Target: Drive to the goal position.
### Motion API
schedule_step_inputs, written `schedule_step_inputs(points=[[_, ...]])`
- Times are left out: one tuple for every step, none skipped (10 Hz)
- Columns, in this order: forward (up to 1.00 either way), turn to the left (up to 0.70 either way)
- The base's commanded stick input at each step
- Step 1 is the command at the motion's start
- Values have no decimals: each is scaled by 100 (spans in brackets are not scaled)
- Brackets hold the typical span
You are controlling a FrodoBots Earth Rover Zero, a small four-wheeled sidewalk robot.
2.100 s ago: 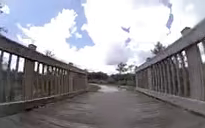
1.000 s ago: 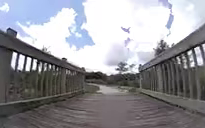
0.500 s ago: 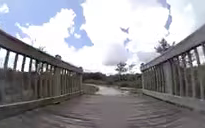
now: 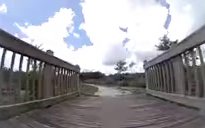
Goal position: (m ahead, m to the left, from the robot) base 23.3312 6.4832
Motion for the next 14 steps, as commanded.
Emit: schedule_step_inputs(points=[[70, 0], [70, 0], [70, 0], [70, 0], [70, 0], [70, 0], [70, 0], [70, 0], [70, 0], [70, 0], [70, 0], [70, 0], [70, 0], [70, 0]])
